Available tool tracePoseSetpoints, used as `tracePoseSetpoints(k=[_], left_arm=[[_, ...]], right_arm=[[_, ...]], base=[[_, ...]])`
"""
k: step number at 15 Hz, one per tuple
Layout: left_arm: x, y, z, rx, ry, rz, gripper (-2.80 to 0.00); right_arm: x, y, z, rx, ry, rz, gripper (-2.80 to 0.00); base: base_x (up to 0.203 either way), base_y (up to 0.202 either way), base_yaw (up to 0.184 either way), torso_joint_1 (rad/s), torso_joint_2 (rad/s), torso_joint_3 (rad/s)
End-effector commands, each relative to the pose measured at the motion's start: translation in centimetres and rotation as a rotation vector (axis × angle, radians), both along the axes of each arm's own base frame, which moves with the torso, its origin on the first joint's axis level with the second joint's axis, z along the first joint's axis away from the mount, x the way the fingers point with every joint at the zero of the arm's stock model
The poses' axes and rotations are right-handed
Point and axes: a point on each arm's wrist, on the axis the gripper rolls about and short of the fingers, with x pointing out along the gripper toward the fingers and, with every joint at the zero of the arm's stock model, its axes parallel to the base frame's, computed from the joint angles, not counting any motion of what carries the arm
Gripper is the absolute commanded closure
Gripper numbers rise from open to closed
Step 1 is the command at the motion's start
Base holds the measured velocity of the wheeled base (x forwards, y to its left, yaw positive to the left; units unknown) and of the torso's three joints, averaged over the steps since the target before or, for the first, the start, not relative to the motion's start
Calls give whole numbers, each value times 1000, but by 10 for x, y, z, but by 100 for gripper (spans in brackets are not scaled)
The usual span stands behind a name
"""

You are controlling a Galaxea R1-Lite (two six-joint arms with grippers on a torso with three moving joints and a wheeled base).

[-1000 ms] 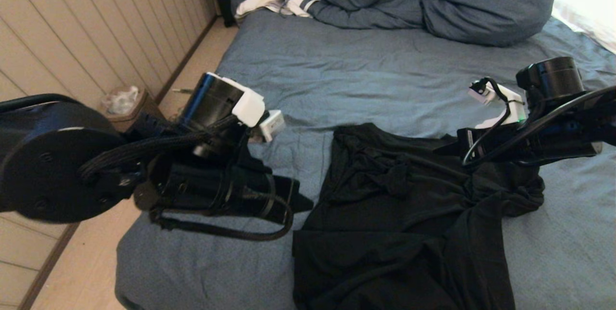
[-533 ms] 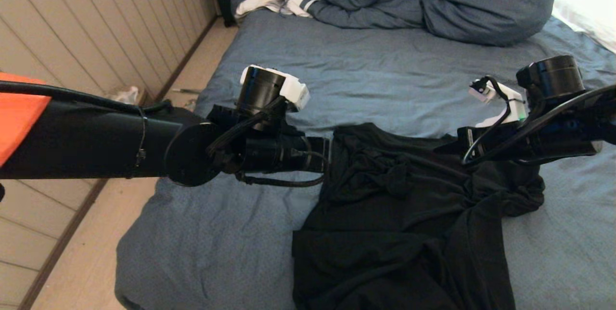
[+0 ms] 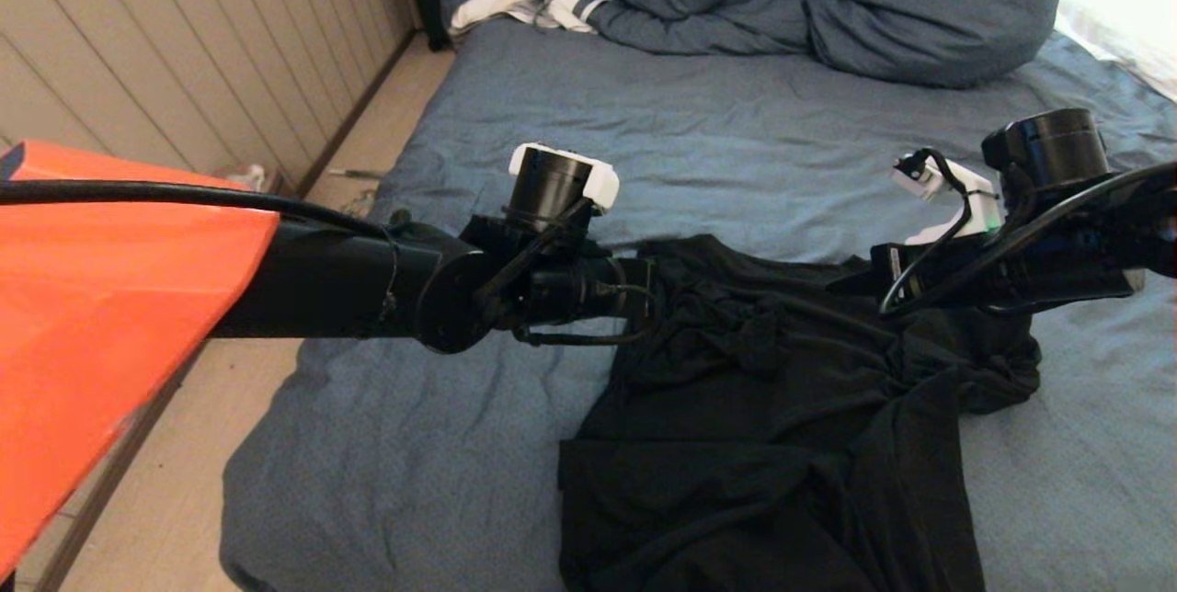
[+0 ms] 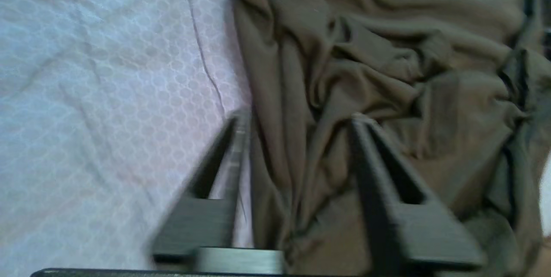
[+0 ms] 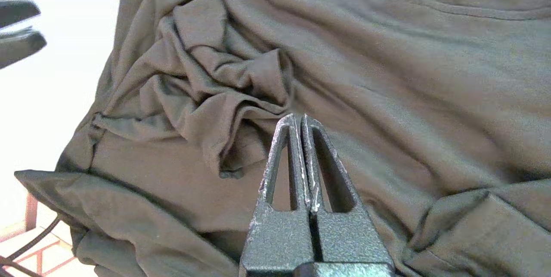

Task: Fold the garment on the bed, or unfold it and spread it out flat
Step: Unford the black T-shirt

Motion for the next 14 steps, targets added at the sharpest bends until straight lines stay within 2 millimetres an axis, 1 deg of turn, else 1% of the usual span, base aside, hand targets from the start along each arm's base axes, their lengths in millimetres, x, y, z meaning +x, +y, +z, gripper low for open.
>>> tracePoseSetpoints(k=[1, 3, 5, 6, 10, 11, 12, 13, 14], left_arm=[[3, -11, -17, 14, 30, -7, -280], [8, -19, -33, 7, 26, 2, -280], [18, -29, -57, 13, 5, 37, -280], [21, -31, -64, 16, 4, 45, -280], [32, -26, -74, 23, 7, 70, -280], [32, -26, -73, 20, 6, 72, -280], [32, -25, -73, 20, 5, 72, -256], [31, -25, -69, 15, -1, 71, 0], [31, -25, -66, 7, -3, 70, 0]], right_arm=[[2, 1, -2, 1, 4, 4, 0], [3, 1, -2, 1, -3, 3, 0], [4, 1, -3, 2, -3, 4, 0], [4, 1, -3, 2, -5, 4, 0], [10, 2, -7, 2, -17, 5, 0], [11, 2, -8, 3, -21, 6, 0], [11, 2, -9, 3, -21, 6, 0], [12, 2, -9, 2, -21, 5, 0], [13, 2, -10, 3, -18, 6, 0]], base=[[0, 0, 0, 0, 0, 0], [0, 0, 0, 0, 0, 0], [0, 0, 0, 0, 0, 0], [0, 0, 0, 0, 0, 0], [0, 0, 0, 0, 0, 0], [0, 0, 0, 0, 0, 0], [0, 0, 0, 0, 0, 0], [0, 0, 0, 0, 0, 0], [0, 0, 0, 0, 0, 0]])
